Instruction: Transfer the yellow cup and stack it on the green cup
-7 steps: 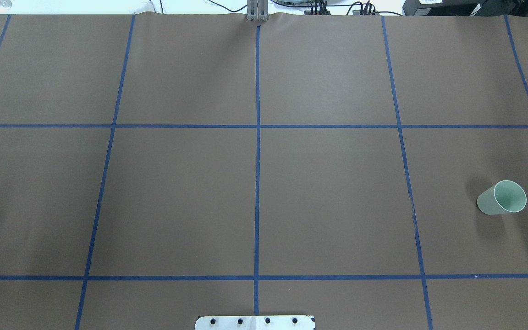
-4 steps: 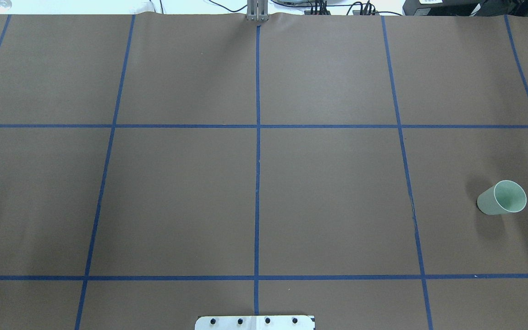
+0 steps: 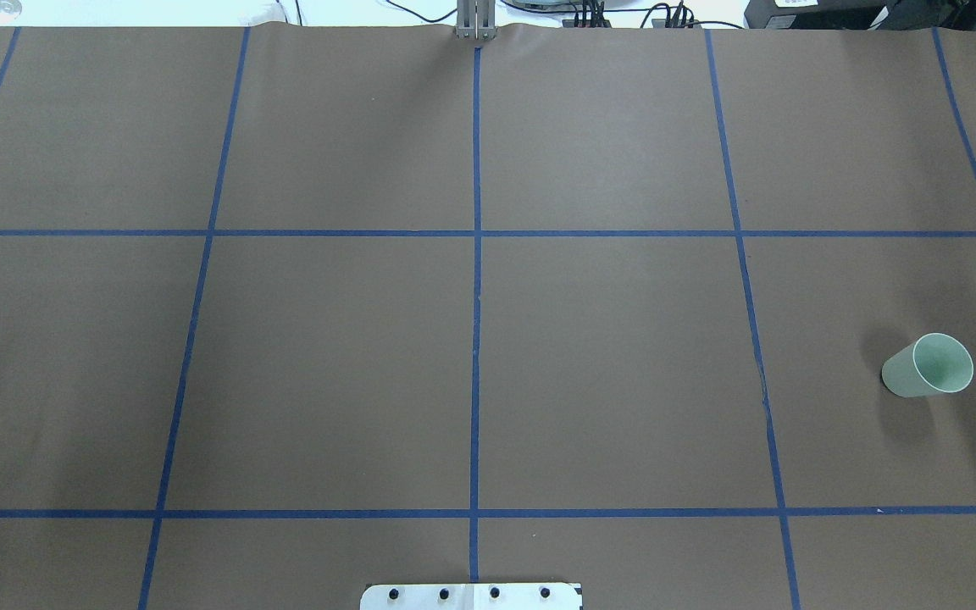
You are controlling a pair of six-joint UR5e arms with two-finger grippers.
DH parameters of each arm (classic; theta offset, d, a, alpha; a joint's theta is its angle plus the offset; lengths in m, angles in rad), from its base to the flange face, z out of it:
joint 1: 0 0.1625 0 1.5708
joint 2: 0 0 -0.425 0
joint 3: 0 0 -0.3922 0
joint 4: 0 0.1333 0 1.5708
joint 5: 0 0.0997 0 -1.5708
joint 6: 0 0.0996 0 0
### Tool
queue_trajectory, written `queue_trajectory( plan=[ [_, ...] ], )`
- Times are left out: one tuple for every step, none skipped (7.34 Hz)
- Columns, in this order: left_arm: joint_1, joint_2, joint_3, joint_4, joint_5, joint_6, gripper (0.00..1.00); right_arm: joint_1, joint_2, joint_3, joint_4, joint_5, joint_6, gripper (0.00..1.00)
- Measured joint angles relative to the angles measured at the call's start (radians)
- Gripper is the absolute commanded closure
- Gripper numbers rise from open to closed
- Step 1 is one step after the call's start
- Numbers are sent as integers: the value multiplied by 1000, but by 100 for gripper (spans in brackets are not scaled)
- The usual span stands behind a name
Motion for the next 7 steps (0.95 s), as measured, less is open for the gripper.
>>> queue_trajectory(
  plan=[
    [2, 0, 0, -21, 17, 7, 72, 0, 1, 0, 0, -1, 0, 1],
    [2, 2, -2, -30, 38, 23, 72, 0, 1, 0, 0, -1, 0, 1],
    [2, 13, -5, -31, 51, 51, 73, 0, 1, -1, -1, -1, 0, 1],
    [2, 33, -17, -33, 73, 83, 73, 0, 2, -1, -1, -1, 0, 1],
    [1, 62, -46, -34, 113, 116, 73, 0, 3, -2, -1, -2, 1, 1],
    [-2, 97, -83, -37, 170, 146, 73, 0, 5, -4, -1, -2, 3, 1],
    [-7, 119, -106, -48, 242, 164, 73, 0, 7, -6, -1, -2, 4, 1]
  ],
)
